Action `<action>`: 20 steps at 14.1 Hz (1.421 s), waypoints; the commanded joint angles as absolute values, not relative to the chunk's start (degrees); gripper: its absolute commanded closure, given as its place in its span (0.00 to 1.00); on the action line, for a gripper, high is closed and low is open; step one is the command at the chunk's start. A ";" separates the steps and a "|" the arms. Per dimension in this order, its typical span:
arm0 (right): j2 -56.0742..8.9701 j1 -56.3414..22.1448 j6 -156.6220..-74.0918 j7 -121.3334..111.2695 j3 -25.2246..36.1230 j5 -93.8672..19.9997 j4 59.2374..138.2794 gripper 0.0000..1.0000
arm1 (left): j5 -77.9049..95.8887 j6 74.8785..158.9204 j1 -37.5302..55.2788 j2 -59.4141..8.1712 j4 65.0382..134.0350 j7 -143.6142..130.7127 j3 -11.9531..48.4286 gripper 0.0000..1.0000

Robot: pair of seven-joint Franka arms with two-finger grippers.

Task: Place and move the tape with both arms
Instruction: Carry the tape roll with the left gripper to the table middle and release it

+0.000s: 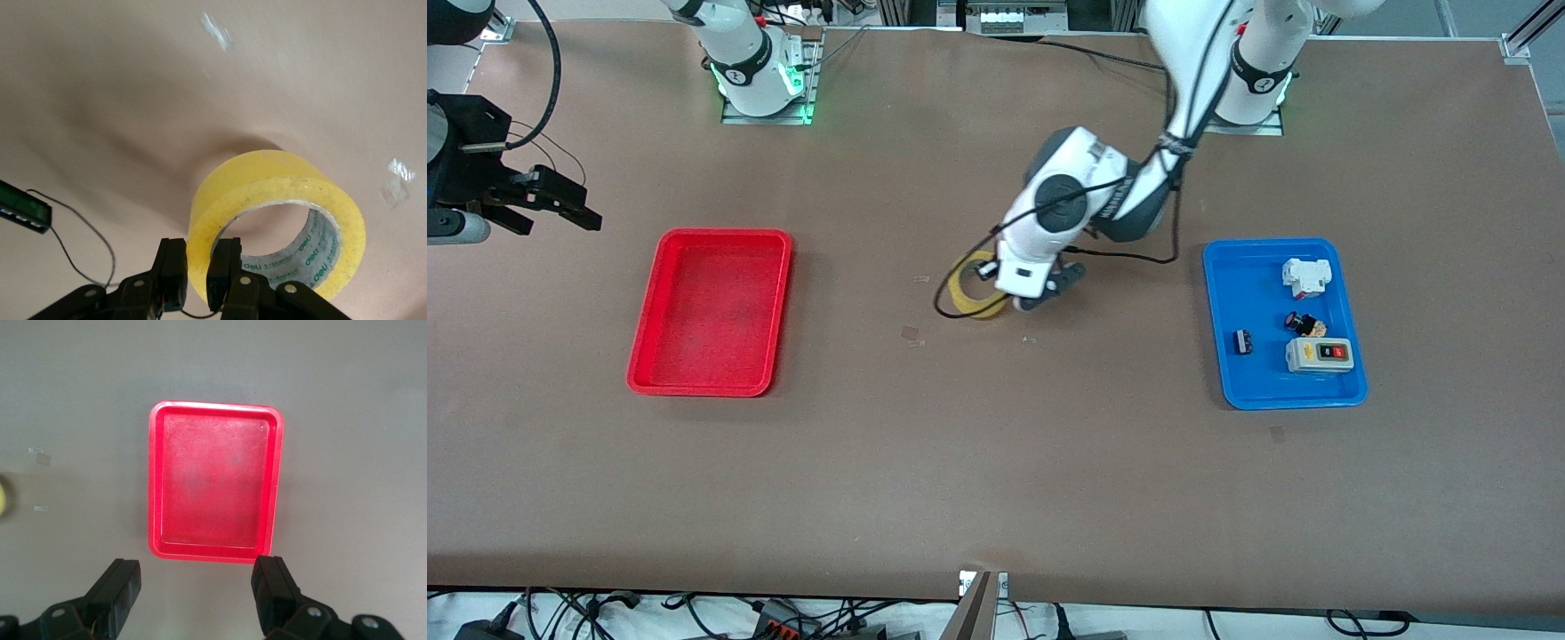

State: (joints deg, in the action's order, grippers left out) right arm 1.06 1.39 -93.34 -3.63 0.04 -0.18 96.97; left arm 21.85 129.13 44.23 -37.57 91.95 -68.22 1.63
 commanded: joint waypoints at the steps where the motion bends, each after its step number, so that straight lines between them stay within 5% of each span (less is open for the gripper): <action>1: 1.32 1.75 -92.55 -3.87 0.44 -0.79 96.77 0.00 | 20.49 127.36 44.03 -40.08 87.27 -68.91 0.70 0.35; 2: 1.14 2.37 -92.55 -3.87 0.44 -0.79 96.77 0.00 | 20.04 127.01 44.12 -39.82 87.28 -69.43 0.70 0.00; 7: -0.17 2.02 -92.37 -4.04 0.09 -0.88 96.59 0.00 | 18.82 107.88 42.11 -32.02 86.57 -69.00 -3.32 0.00; 12: -6.32 1.50 -92.02 -7.98 -0.26 -1.23 96.24 0.00 | 8.19 99.87 33.15 -22.34 86.92 -66.19 -4.31 0.00; 20: -19.41 -16.68 -104.14 -6.59 -0.53 -9.12 96.15 0.00 | 4.66 86.22 12.07 -9.25 92.97 -27.30 -4.39 0.00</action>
State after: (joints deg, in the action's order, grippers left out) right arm -15.84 -13.84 -101.95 -6.44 -1.03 -5.51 97.43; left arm 6.39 86.47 15.67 -15.83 86.92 -35.44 -5.09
